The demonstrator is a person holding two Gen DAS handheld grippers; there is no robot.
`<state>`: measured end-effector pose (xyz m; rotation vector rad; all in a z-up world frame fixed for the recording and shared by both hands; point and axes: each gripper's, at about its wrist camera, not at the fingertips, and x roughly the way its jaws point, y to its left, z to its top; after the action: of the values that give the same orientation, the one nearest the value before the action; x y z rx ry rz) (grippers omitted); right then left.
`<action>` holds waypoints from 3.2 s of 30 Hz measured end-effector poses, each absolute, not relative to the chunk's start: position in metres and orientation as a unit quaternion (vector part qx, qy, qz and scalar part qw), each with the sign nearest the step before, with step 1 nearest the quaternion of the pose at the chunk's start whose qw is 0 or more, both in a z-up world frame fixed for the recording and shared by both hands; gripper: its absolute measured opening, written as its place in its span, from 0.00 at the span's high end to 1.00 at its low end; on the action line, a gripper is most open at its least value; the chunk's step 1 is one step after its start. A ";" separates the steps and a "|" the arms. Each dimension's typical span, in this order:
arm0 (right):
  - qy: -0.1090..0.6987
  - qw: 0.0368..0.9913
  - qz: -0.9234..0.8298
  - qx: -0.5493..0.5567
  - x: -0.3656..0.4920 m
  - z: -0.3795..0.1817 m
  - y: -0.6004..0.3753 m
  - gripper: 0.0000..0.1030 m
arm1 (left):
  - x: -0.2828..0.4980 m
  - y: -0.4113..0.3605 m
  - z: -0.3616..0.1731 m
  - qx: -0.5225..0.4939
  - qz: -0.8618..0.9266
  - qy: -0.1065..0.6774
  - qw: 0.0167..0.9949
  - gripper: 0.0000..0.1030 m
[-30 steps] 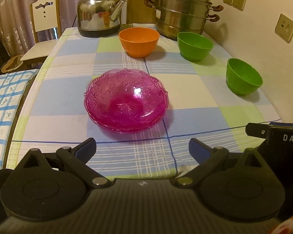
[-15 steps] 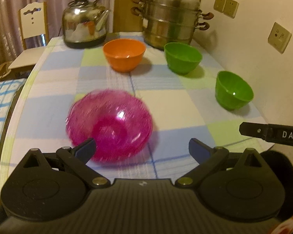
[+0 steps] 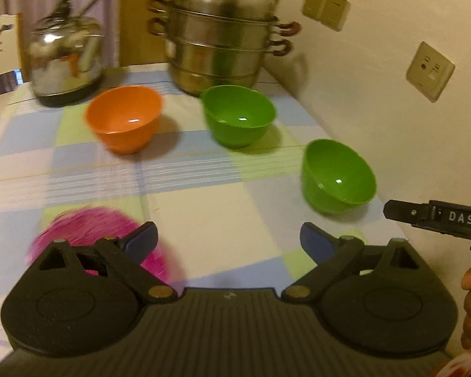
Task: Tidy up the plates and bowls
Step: 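Move the right gripper to the large green bowl, then grasp the rim of the large green bowl with the right gripper, then lift the green bowl with the right gripper and carry it toward the orange bowl, then lower the green bowl into the orange bowl and open the right gripper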
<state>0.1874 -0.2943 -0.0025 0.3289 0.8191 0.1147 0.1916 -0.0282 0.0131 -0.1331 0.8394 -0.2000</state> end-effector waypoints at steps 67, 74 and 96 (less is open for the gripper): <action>0.439 0.874 0.109 0.177 0.359 -0.007 -0.239 0.91 | 0.368 -0.015 0.005 -0.038 -0.120 0.453 0.883 0.92; 0.437 0.869 0.167 0.159 0.402 0.017 -0.154 0.91 | 0.388 0.068 0.025 -0.046 -0.062 0.447 0.891 0.92; 0.493 0.834 0.212 0.127 0.515 -0.039 -0.044 0.92 | 0.458 0.177 -0.033 -0.079 0.002 0.470 0.879 0.92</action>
<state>0.5150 -0.0437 -0.0385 0.2687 1.0436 0.4488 0.4580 0.1771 -0.0328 -0.1652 0.9806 0.0041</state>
